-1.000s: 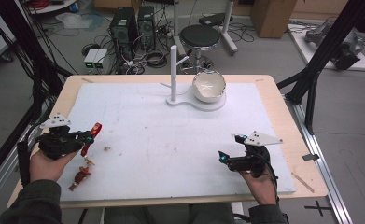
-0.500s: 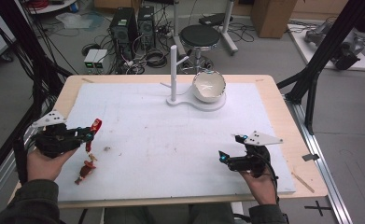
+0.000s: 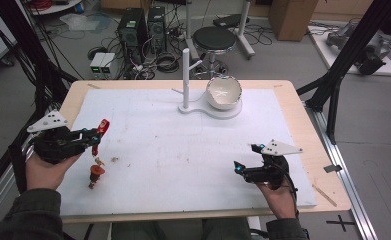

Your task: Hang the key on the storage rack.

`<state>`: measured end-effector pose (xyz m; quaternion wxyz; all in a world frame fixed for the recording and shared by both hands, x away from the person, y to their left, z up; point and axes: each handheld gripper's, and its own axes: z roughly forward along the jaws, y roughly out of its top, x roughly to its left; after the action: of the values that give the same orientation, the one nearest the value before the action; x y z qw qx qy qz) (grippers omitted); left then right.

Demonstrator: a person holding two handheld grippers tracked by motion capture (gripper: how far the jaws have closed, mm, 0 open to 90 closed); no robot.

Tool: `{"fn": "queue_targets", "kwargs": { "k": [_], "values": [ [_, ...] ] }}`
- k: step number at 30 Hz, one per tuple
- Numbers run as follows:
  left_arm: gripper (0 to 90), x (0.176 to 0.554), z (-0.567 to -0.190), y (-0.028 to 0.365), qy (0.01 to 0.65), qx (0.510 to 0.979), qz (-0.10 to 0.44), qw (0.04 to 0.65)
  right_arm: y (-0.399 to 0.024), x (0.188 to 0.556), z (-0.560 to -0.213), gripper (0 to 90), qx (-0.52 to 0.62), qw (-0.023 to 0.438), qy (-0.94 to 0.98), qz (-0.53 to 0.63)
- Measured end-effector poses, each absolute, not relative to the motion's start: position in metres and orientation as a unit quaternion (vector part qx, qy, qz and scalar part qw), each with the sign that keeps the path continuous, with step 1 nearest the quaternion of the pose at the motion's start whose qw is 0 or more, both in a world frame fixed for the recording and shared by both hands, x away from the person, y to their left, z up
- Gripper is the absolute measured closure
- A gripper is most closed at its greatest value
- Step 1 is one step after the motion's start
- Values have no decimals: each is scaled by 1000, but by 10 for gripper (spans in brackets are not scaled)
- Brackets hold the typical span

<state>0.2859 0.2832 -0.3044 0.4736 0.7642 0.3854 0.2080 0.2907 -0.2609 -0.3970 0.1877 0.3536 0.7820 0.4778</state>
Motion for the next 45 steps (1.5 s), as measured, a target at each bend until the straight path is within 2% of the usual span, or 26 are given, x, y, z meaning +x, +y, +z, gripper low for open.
{"fn": "queue_targets", "kwargs": {
  "k": [16, 45],
  "values": [
    [749, 300, -281, 256, 345, 768, 205, 499, -264, 291, -394, 101, 353, 190, 781, 479],
    [749, 363, -266, 188, 298, 788, 157, 515, -269, 292, -387, 101, 350, 198, 777, 484]
  ]
}}
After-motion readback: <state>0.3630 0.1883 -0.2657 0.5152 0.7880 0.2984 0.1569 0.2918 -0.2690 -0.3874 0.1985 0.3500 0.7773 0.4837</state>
